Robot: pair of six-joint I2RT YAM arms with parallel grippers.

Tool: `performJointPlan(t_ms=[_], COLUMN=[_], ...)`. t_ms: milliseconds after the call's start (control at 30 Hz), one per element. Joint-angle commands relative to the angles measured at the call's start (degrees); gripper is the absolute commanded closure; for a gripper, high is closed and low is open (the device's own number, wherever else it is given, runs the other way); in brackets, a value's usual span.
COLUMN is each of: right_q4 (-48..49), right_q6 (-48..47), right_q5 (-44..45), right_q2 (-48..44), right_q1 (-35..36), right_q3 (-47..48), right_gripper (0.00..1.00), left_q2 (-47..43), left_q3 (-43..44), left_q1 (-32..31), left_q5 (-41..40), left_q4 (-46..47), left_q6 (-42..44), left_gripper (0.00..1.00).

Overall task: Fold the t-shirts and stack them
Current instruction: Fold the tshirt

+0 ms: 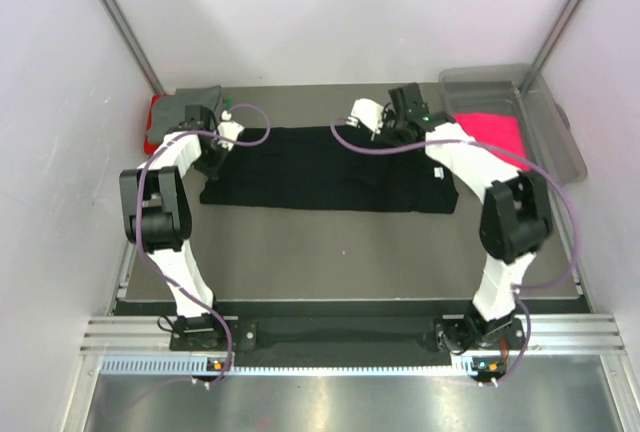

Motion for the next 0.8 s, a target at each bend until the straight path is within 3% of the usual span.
performJointPlan(t_ms=[0,200,400,767], right_q4=[1.71,2.32,2.15,3.02], right_q6=[0.71,0.88,2.02,4.40], right_q5=[0.14,1.55,1.99,1.46], right_q2=[6.65,14.49,19.15,19.34], right_q1=[-1.75,-3.06,-4.29,-5.18], right_q3=[7.70,14.03,19.84,21.42], right_gripper=[1.00,1.00,1.00,1.00], left_q2=[2.98,7.20,7.64,5.53], left_q3=[5.26,9.92,9.05,6.76], left_q1=[-0.16,-0.07,-0.07,-0.16], left_q5=[1.26,0.82,-0.41,-0.68], left_q4=[3.02,3.99,6.45,8.12], left_q6=[-0.55,-1.78,-2.66,-4.33], left_gripper=[1.00,1.00,1.00,1.00])
